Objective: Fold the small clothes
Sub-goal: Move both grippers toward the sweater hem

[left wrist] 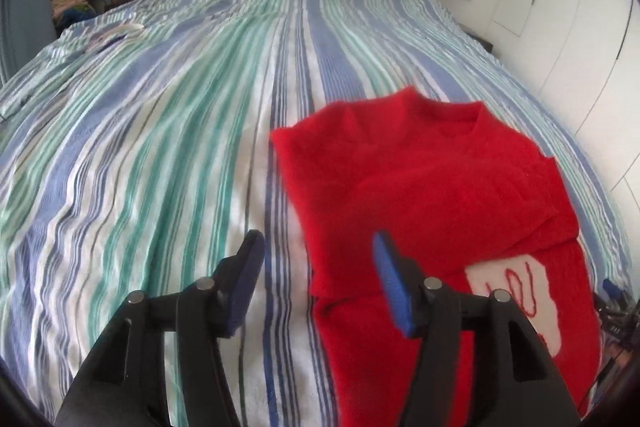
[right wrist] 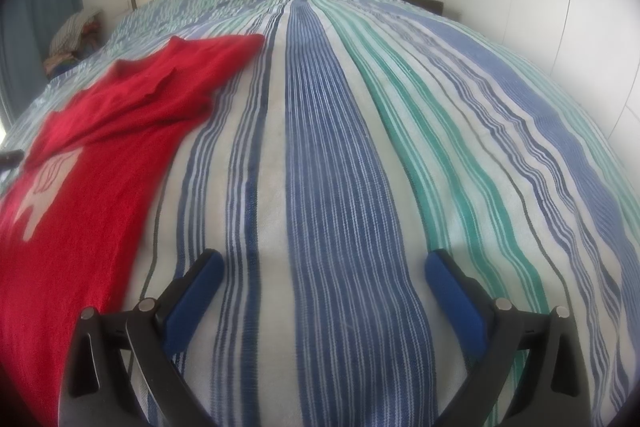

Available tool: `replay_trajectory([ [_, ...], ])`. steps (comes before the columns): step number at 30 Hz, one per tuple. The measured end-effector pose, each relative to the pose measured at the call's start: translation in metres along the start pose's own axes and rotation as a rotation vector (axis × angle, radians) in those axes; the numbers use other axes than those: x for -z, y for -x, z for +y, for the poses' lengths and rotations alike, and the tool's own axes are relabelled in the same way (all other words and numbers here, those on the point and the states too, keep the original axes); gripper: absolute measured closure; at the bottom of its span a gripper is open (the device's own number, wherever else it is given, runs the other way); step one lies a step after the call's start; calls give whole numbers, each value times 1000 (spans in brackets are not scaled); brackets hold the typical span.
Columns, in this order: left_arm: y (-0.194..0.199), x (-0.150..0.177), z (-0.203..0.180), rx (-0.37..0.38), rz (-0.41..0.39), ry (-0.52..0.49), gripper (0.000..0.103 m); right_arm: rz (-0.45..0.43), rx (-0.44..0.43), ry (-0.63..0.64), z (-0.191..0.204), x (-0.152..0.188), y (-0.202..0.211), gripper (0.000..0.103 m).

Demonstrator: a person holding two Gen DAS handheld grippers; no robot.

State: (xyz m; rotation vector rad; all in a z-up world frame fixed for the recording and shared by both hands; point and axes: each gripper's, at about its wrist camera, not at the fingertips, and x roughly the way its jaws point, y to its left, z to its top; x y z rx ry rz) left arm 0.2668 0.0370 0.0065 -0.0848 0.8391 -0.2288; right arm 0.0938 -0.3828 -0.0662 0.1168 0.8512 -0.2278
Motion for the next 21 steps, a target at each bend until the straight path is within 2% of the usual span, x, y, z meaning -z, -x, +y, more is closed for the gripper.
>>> replay_trajectory([
  [3,-21,-18,4,-1,17,17,25,0,0,0,0,0,0,3],
  [6,-59,-2,15,-159,138,4,25,0,0,0,0,0,0,3],
  [7,-65,7,23,-168,154,12,24,0,0,0,0,0,0,3],
  [9,-50,16,36,-119,93,58,23,0,-1,0,0,0,0,3],
  [12,-24,22,49,-115,83,101,22,-1,-2,0,0,-1,0,3],
  [15,9,36,57,-113,58,78,20,0,-2,0,0,-1,-1,3],
  [17,30,49,62,-107,45,77,15,1,-1,0,0,-1,-1,3],
  [21,59,78,70,-32,48,136,14,0,-1,0,0,-1,-1,3],
])
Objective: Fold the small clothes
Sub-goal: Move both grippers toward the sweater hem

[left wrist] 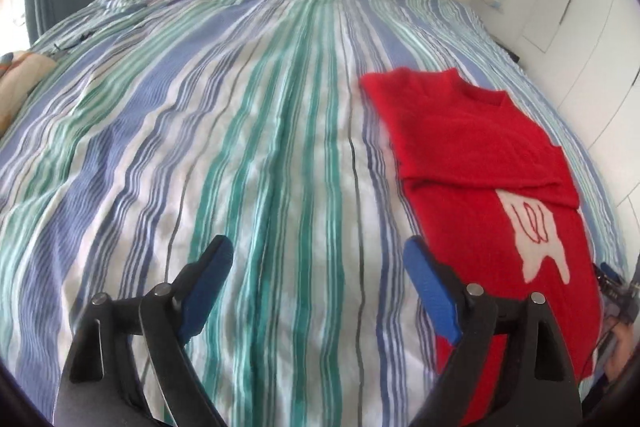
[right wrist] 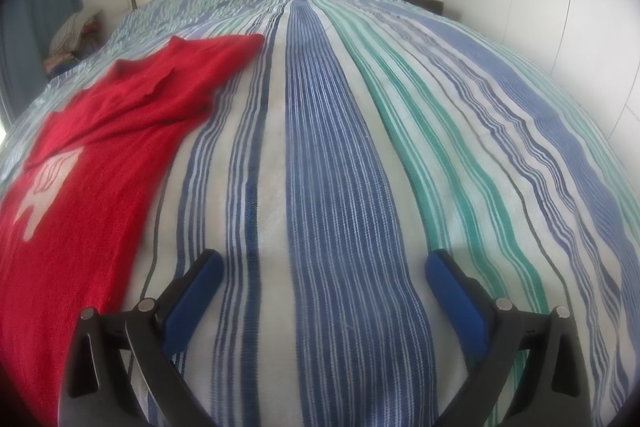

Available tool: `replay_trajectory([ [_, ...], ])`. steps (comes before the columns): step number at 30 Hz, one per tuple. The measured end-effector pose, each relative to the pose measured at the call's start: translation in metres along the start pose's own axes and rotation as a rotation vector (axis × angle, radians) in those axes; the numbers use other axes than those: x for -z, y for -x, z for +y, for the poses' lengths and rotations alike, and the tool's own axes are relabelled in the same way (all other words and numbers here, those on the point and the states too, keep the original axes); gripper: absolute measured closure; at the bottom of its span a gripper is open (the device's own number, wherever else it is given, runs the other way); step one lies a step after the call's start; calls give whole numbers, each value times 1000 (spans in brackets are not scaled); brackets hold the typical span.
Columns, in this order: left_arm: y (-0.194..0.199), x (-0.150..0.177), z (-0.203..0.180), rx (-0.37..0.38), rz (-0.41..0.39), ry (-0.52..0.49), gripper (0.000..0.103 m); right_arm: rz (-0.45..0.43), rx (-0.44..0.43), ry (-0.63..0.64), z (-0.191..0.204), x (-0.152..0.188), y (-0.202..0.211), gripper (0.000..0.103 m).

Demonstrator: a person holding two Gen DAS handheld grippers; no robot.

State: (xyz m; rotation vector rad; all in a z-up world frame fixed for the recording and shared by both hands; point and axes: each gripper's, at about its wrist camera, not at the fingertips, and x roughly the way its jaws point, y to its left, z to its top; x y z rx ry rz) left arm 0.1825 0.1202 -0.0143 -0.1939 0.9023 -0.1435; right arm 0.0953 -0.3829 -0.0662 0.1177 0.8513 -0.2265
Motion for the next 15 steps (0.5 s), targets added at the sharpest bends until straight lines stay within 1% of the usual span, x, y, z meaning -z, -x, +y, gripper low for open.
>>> replay_trajectory([
  [2,8,11,0,26,3,16,14,-1,0,0,0,0,0,3],
  [5,11,16,-6,29,-8,15,11,-4,2,0,0,0,0,3],
  [10,-3,16,0,-9,-36,36,9,-11,3,0,-1,1,2,3],
  [12,-17,21,7,-61,-16,46,9,-14,-1,-3,-2,1,2,3],
  [13,-23,23,11,-71,-1,59,9,-15,-3,-4,-2,1,3,3],
  [15,-25,27,14,-62,-6,66,7,-17,-3,-5,-3,2,4,3],
])
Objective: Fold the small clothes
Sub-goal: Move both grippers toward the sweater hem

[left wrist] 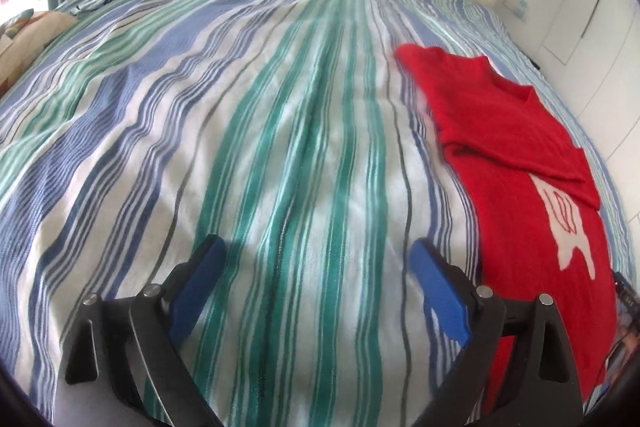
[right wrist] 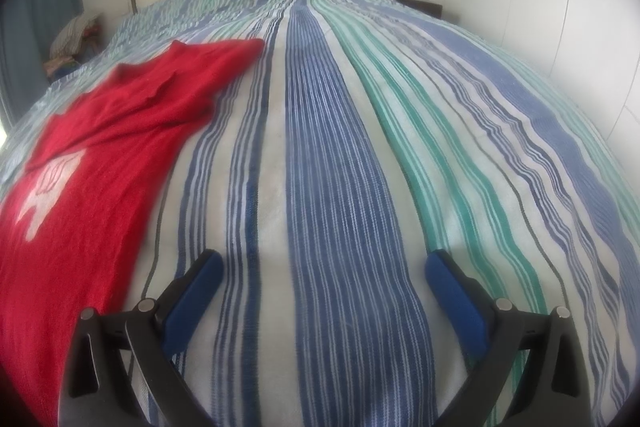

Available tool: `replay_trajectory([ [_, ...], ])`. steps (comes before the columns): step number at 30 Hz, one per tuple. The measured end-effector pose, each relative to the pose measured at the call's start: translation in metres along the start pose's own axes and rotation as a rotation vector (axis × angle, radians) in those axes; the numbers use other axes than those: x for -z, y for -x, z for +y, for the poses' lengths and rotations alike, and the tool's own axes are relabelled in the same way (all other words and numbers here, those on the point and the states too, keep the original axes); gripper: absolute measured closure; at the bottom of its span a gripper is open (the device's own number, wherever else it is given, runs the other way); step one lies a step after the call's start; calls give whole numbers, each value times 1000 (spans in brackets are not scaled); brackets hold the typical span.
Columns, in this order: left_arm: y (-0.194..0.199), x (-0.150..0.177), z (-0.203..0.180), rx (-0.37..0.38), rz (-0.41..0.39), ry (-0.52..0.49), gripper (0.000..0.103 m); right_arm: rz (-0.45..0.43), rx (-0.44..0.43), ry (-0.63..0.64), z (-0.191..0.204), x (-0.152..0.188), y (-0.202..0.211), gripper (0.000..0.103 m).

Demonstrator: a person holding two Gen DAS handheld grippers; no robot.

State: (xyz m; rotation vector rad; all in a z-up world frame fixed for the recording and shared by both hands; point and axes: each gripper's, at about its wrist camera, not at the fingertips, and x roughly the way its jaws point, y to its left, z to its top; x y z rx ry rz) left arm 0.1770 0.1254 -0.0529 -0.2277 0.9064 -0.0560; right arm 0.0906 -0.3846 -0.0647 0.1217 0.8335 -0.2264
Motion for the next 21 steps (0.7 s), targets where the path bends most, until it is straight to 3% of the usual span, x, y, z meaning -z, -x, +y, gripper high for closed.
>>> replay_trajectory([
  [11,-6,8,-17,-92,8,-92,1,1,-1,-1,1,1,1,2],
  [21,-6,8,-19,-103,7,-98,1,2,-1,-1,1,1,1,2],
])
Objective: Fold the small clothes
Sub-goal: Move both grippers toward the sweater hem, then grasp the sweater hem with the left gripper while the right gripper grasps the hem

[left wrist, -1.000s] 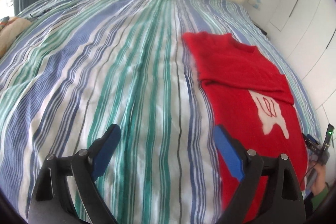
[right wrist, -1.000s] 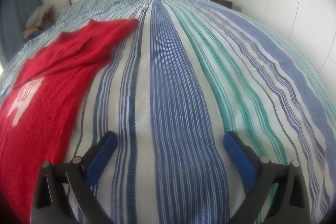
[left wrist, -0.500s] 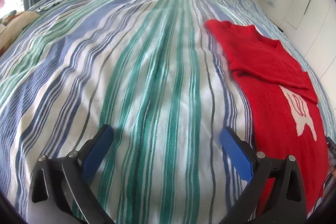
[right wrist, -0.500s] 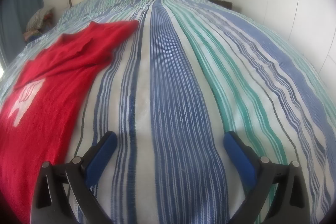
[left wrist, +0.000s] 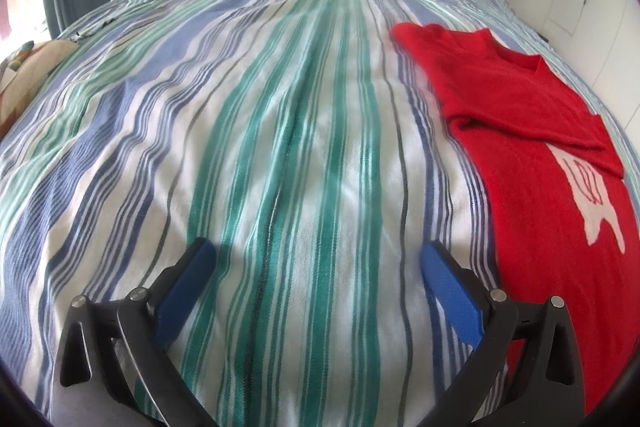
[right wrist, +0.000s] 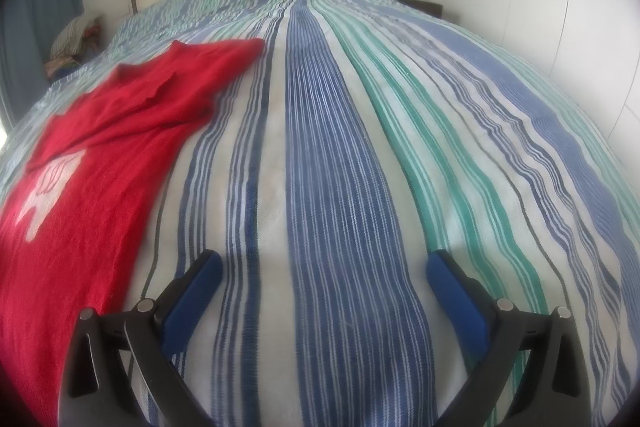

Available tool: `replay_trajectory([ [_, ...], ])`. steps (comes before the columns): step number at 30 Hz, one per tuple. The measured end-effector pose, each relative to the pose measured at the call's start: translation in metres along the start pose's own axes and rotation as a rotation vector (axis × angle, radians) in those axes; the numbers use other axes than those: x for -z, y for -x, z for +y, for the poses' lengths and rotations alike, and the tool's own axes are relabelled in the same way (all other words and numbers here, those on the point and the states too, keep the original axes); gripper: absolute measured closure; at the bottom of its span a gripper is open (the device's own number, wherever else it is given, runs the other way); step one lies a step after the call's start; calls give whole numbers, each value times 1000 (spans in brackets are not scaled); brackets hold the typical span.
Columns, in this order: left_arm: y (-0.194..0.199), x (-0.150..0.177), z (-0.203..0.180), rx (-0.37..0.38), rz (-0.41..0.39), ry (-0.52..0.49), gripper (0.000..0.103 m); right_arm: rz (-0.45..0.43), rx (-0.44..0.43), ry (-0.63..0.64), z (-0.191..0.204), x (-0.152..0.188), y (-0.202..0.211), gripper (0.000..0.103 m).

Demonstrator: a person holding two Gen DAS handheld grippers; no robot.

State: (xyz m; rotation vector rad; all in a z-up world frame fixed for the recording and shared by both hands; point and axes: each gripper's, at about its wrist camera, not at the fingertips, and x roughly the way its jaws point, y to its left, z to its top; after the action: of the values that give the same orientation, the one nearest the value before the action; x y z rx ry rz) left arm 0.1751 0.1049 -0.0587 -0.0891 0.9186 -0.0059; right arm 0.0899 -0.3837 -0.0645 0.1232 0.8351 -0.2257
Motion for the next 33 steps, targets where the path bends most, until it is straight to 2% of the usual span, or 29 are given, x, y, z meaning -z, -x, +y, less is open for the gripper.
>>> replay_trajectory([
  [7,0,0,1,2,-8,2,1,0,0,0,0,0,0,2],
  [10,17,-1,8,41,26,41,2,0,-24,-5,-2,-1,4,2],
  [11,30,1,11,90,30,60,2,3,-47,-9,-4,-3,11,3],
  [14,72,19,4,286,31,41,2,-8,-149,11,-2,-5,55,4],
  [16,92,41,-12,366,54,-22,2,2,-268,57,5,4,90,4],
  [19,104,76,-42,435,118,-117,3,135,-457,105,22,33,122,5],
  [20,105,85,-51,446,137,-135,6,171,-500,106,28,44,127,6],
  [21,105,93,-57,459,157,-143,16,203,-530,103,33,55,131,7],
  [22,104,98,-62,475,175,-142,20,228,-553,95,38,63,132,8],
  [26,104,99,-71,497,185,-126,26,278,-604,30,54,84,116,25],
  [29,98,99,-71,538,230,-97,35,311,-616,-34,63,88,97,30],
  [30,96,99,-72,537,244,-92,43,313,-622,-54,65,89,94,32],
  [31,93,100,-74,526,259,-94,48,317,-639,-76,66,90,90,39],
  [32,91,100,-76,507,269,-101,65,322,-664,-96,67,90,87,52],
  [33,90,102,-77,493,277,-105,91,330,-680,-109,69,90,84,75],
])
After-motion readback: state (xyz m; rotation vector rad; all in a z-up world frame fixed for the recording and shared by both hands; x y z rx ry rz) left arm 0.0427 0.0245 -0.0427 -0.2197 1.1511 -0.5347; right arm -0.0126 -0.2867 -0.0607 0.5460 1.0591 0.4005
